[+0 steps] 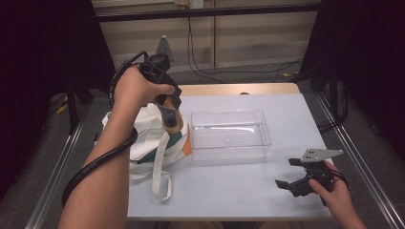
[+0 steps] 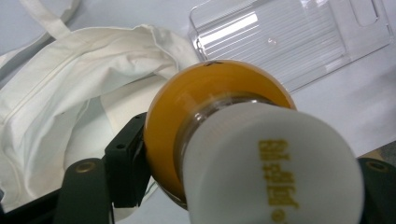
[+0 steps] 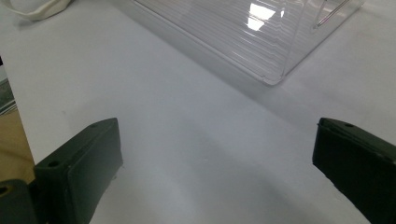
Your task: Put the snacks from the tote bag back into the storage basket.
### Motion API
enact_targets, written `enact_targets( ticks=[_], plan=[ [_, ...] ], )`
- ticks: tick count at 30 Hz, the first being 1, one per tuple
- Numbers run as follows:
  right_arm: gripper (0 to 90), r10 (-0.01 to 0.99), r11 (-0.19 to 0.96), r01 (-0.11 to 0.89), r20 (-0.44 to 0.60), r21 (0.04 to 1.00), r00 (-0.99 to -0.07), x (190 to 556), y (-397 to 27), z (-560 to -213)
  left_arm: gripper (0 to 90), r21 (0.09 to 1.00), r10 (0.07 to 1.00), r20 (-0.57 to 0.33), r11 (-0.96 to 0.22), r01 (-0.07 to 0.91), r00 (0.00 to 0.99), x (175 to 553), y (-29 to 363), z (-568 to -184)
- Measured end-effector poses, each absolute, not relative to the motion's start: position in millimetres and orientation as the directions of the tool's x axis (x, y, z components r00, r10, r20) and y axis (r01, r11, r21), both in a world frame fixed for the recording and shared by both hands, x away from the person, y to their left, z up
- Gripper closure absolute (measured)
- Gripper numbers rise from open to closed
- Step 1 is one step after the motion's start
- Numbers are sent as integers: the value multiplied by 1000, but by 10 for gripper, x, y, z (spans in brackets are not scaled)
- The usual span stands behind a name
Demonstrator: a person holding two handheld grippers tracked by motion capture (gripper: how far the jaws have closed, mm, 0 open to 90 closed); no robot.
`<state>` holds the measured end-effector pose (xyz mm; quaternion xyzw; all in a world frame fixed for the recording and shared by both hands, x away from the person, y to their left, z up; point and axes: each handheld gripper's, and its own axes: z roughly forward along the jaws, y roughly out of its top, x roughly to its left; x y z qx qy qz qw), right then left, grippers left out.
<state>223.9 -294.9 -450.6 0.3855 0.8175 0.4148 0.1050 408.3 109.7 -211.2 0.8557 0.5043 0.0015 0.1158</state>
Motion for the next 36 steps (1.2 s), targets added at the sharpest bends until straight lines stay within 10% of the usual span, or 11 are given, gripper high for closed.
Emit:
enact_targets(
  ticks=[36],
  plan=[
    [11,713,359,543,153,759,-685,2225,-2930,-4502,305,180,822,-125,-531,828,555,4029,627,-2282]
  ],
)
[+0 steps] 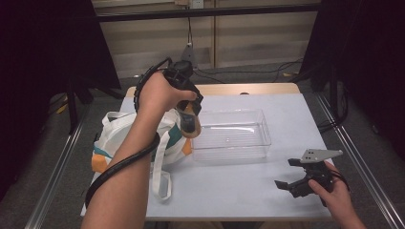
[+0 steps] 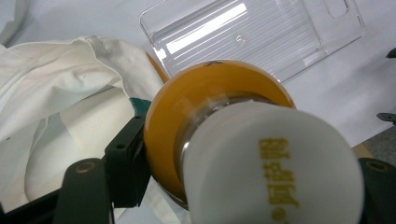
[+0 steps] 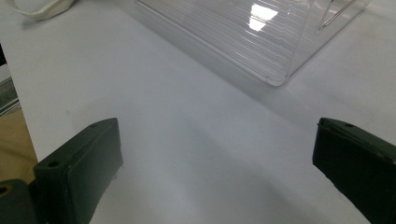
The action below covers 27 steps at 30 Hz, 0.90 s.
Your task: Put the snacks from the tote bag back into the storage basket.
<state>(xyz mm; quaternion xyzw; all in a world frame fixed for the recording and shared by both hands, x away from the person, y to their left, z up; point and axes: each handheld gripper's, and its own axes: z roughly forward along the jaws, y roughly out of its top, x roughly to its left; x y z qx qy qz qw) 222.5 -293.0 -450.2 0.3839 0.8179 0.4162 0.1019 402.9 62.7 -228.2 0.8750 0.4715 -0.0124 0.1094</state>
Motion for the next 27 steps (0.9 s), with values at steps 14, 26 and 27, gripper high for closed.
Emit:
enact_targets(
  ticks=[14,26,27],
  plan=[
    [11,714,360,543,151,758,-684,2223,-2929,-4504,305,169,809,-123,-554,815,575,4016,482,-2454],
    [11,713,361,545,153,757,-684,2226,-2926,-4507,305,166,812,-120,-552,817,572,4043,446,-2602],
    [11,714,360,545,152,757,-683,2226,-2926,-4507,305,164,813,-120,-550,819,570,4046,445,-2613]
  ],
)
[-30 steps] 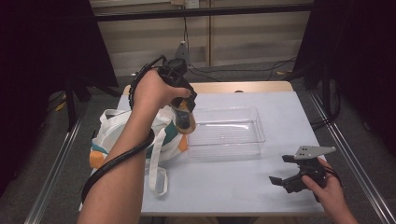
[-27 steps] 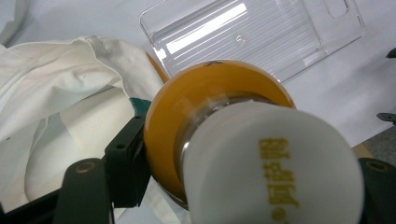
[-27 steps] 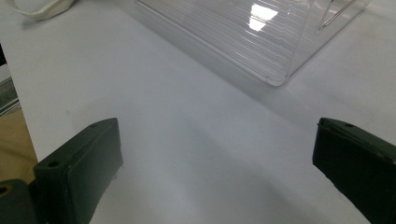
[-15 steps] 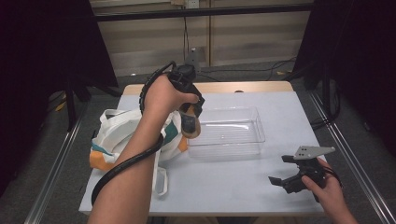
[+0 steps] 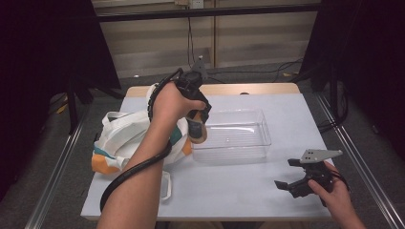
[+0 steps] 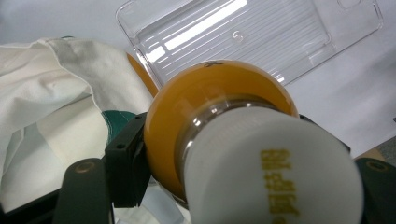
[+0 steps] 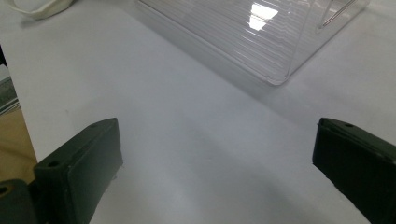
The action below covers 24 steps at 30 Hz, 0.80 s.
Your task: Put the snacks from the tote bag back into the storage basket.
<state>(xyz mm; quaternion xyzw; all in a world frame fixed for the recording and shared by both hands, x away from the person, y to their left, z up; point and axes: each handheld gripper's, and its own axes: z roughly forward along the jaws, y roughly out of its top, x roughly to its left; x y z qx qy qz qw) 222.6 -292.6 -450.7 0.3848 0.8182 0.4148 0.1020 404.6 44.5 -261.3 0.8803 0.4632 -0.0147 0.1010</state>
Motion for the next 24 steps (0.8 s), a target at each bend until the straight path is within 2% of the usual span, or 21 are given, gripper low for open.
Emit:
enact_targets(
  ticks=[24],
  plan=[
    [11,709,367,541,149,756,-689,2227,-2911,-4510,305,178,816,-116,-543,820,566,4045,396,-2833]
  ],
)
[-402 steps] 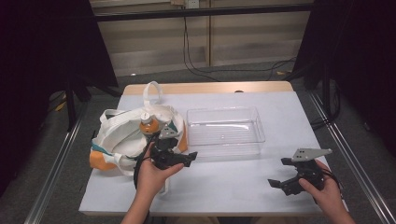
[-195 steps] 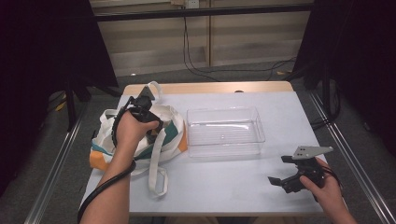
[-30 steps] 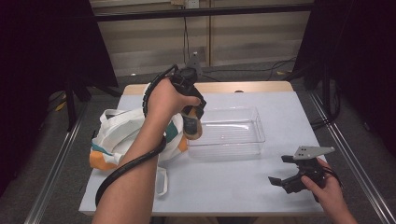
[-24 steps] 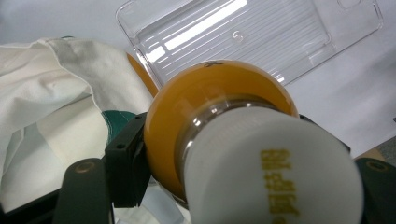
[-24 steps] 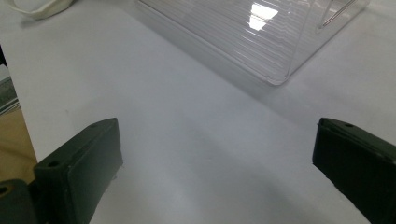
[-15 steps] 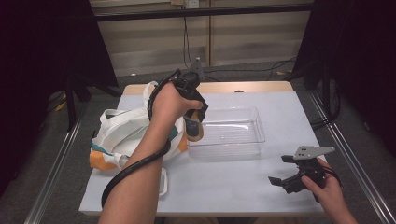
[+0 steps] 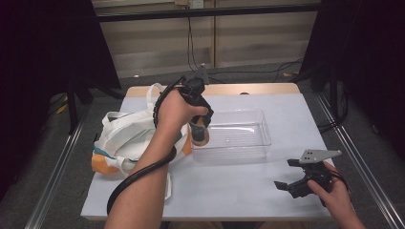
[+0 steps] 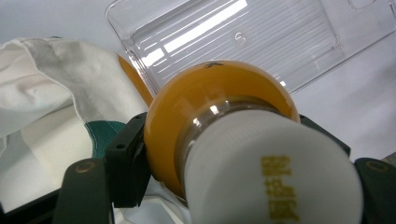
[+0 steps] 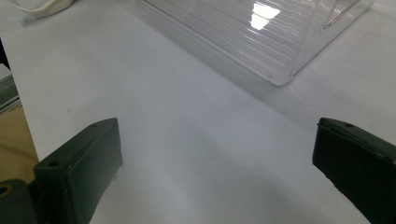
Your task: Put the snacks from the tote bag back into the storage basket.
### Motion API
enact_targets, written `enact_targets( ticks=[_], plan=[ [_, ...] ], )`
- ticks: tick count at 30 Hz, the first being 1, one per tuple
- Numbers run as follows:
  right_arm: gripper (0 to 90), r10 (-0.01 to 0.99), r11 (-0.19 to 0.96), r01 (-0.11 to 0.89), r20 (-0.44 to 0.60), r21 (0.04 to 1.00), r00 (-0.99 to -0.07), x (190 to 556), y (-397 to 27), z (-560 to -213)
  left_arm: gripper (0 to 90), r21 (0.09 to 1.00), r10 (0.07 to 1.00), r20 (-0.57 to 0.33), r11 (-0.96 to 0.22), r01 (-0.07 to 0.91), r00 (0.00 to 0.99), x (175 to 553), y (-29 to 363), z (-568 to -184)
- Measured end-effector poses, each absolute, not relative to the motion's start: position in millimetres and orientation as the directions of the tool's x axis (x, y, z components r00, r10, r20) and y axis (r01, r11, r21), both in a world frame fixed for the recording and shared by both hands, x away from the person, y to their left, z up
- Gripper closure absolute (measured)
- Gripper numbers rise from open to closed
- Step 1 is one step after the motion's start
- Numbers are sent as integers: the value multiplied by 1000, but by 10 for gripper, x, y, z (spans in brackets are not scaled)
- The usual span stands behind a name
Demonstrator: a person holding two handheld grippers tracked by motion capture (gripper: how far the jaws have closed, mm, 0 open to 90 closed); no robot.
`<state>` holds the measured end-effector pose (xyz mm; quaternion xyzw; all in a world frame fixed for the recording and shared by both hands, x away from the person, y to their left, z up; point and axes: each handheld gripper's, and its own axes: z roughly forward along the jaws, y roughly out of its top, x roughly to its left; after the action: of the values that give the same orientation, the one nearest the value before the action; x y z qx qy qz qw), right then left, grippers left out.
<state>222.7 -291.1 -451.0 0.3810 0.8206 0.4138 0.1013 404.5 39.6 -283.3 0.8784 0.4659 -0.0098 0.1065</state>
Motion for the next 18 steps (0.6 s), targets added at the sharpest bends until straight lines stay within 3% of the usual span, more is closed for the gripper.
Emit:
enact_targets(
  ticks=[18],
  plan=[
    [11,707,370,542,150,754,-691,2228,-2908,-4515,305,154,815,-126,-547,823,565,4035,376,-2953]
  ],
)
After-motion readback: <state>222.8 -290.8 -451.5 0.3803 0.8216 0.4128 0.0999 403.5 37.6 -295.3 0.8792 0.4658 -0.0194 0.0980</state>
